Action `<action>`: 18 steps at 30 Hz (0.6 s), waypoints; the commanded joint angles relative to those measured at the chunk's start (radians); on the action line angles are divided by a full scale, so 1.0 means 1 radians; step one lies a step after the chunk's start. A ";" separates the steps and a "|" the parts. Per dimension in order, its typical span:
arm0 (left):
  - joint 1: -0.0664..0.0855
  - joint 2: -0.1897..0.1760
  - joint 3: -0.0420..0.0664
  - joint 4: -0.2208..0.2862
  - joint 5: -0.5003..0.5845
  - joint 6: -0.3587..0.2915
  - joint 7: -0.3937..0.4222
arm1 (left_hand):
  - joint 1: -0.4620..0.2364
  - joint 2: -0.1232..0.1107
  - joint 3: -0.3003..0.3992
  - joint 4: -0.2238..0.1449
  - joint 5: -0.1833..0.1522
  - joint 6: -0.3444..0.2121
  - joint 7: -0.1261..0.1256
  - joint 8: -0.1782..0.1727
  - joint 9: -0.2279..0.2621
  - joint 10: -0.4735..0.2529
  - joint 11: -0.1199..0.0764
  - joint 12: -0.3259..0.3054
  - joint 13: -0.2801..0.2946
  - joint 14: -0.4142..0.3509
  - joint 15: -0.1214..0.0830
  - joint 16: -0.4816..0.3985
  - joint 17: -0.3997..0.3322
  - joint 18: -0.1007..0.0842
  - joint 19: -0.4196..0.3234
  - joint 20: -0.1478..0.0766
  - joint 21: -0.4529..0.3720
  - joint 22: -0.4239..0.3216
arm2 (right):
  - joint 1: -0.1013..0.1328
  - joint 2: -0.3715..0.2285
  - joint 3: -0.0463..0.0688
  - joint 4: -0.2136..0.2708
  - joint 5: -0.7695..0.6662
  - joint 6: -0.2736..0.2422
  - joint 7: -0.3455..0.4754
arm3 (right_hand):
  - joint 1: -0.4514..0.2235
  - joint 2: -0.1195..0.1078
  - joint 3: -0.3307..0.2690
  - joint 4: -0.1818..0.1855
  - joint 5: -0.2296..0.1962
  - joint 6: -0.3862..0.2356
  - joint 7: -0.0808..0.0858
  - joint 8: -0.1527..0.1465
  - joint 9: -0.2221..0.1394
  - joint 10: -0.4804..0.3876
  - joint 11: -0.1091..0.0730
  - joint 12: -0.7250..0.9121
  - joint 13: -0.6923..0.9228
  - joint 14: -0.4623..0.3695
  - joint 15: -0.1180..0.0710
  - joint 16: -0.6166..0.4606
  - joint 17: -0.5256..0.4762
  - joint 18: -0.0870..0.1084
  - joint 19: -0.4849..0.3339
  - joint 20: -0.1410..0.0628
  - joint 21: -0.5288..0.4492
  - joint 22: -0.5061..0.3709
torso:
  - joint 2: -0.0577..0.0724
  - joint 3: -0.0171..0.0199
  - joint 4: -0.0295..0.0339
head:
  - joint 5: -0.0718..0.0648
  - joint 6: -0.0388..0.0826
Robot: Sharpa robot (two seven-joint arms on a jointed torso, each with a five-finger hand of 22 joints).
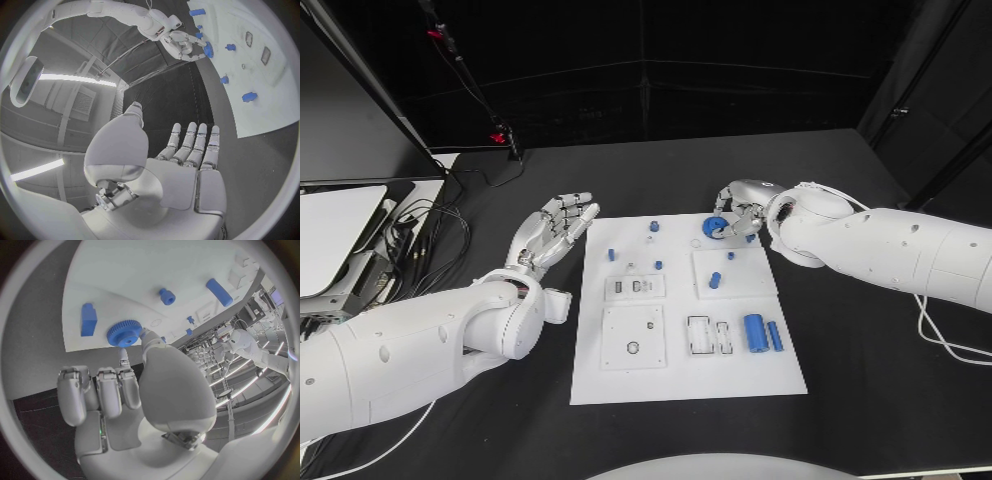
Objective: Assemble the parts on the task board
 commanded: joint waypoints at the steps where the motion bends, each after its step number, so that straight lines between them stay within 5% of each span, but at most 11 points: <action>1: 0.001 0.001 0.001 0.001 -0.006 0.011 0.280 | 0.002 0.009 0.005 0.000 0.004 0.001 0.165 0.007 -0.001 -0.005 0.001 0.007 -0.001 -0.001 0.007 0.006 -0.001 0.017 -0.008 0.000 0.003 0.001 | 0.001 0.003 0.000 -0.001 -0.023 0.005 -0.035 | 0.009 0.007 0.008 -0.001 -0.006 0.008 -0.004 -0.007 -0.002 0.104 -0.002 0.003 0.263 0.107 -0.004 0.002 0.263 -0.007 0.106 -0.003 0.003 0.263 | 0.000 0.0000 -0.0001 | 0.000 0.000; 18: 0.001 0.001 0.001 0.001 -0.006 0.013 0.278 | 0.002 0.011 0.006 -0.001 0.005 0.001 0.165 0.007 -0.002 -0.005 0.001 0.007 -0.001 -0.001 0.007 0.006 -0.001 0.017 -0.008 0.001 0.003 0.001 | 0.000 0.006 0.000 0.006 -0.026 0.013 -0.075 | 0.011 0.026 0.032 -0.002 -0.004 0.072 -0.015 -0.050 -0.027 0.104 -0.012 0.003 0.263 0.107 -0.012 0.002 0.263 -0.007 0.106 -0.010 0.003 0.263 | 0.000 0.0000 0.0004 | 0.002 -0.001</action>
